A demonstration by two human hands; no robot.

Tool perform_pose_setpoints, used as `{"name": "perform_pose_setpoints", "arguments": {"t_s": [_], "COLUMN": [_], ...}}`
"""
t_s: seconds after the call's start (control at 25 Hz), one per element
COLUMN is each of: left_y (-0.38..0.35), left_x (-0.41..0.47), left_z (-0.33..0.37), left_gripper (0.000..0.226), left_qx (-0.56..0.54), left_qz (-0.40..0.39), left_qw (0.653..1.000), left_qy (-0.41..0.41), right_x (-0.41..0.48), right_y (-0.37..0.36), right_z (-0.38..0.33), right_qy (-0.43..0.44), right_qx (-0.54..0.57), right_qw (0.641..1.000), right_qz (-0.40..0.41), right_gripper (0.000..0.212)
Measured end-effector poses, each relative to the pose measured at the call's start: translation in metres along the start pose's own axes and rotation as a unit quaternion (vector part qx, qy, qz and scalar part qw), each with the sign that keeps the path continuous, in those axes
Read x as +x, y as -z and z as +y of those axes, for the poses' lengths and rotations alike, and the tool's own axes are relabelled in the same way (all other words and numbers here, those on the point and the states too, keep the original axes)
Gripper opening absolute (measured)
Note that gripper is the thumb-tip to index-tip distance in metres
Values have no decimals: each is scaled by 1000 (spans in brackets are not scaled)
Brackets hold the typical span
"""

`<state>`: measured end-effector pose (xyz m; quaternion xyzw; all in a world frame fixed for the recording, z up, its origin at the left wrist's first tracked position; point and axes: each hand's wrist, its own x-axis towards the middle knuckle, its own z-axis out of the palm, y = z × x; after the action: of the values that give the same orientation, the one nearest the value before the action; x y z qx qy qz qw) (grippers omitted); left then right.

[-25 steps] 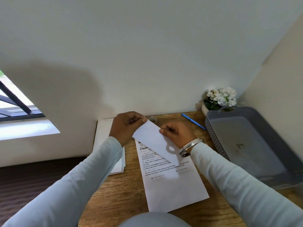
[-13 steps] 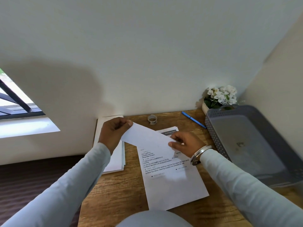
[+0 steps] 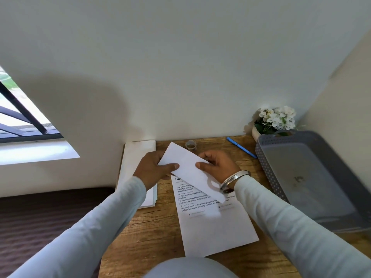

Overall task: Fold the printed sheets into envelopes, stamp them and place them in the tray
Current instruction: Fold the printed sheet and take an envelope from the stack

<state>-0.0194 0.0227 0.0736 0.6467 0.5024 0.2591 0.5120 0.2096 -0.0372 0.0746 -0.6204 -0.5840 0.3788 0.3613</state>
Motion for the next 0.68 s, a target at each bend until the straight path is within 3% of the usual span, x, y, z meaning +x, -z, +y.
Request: {"name": "perform_pose_setpoints", "arguments": {"t_s": [0.16, 0.32, 0.68], "left_y": [17, 35, 44], "left_x": [-5, -14, -39], "left_z": [-3, -21, -39], "left_gripper": [16, 15, 4], "left_qx": [-22, -4, 0], "left_qz": [8, 8, 10], "left_qw": [1000, 1000, 1000], "left_qy": [4, 7, -17], "right_x": [-2, -13, -27], "right_y": [2, -2, -38], "right_z": [3, 5, -21], "right_qy": [6, -2, -34], "right_qx": [-41, -60, -102], "right_qw": [999, 998, 994], "right_qz": [16, 27, 26], "right_gripper": [7, 17, 6]}}
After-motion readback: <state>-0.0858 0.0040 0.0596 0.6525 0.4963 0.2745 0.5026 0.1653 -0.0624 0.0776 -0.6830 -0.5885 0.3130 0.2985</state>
